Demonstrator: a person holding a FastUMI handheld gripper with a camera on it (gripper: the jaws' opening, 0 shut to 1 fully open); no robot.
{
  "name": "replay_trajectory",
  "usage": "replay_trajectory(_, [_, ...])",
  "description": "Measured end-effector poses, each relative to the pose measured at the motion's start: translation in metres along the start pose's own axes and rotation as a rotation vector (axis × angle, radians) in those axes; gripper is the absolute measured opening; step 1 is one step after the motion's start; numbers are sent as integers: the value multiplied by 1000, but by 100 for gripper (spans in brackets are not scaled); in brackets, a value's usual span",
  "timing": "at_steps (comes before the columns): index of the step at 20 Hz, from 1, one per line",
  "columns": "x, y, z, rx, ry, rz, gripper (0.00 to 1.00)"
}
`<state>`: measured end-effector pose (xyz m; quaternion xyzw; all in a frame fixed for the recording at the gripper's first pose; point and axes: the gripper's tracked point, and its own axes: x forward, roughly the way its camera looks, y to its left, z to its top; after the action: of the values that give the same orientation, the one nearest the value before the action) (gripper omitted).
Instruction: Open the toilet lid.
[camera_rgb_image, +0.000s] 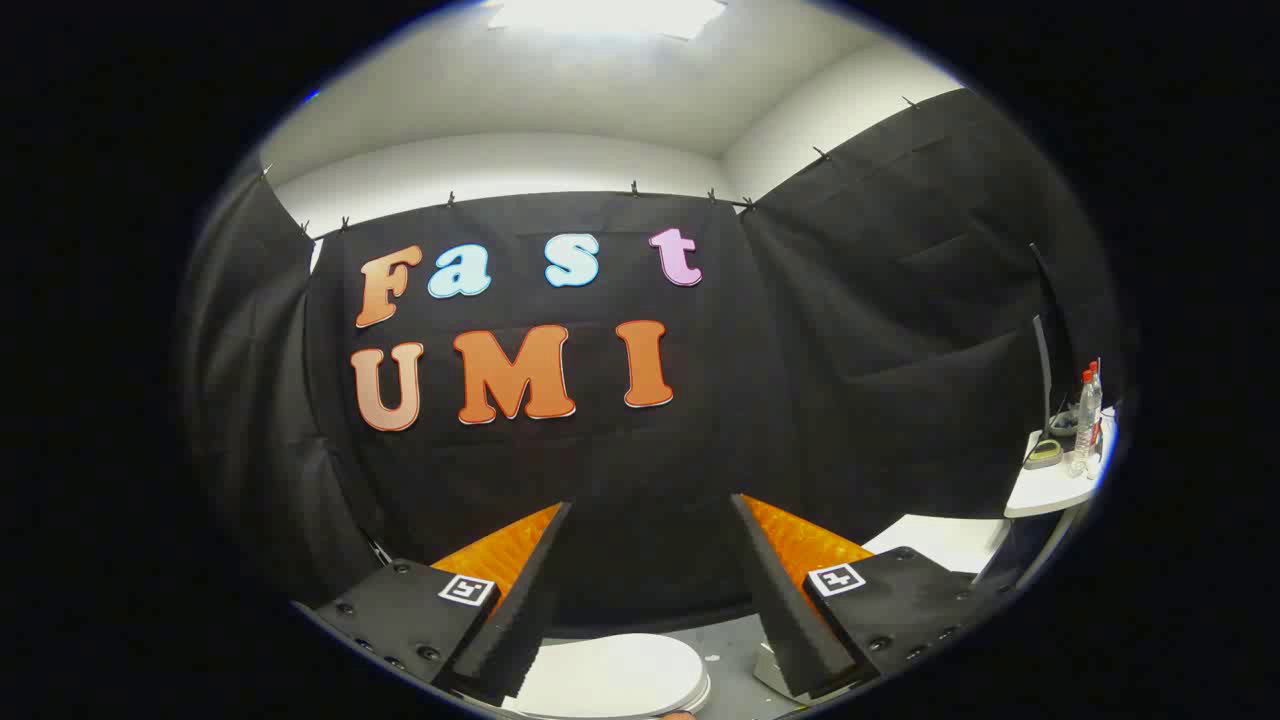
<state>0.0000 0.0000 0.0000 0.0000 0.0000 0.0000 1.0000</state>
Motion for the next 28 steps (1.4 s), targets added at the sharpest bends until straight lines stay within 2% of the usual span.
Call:
replay_trajectory(10, [17, -4, -14, 3, 17, 20, 98])
replay_trajectory(14, [31, -13, -1, 27, 2, 12, 98])
replay_trajectory(28, [28, 24, -17, 10, -6, 137, 98])
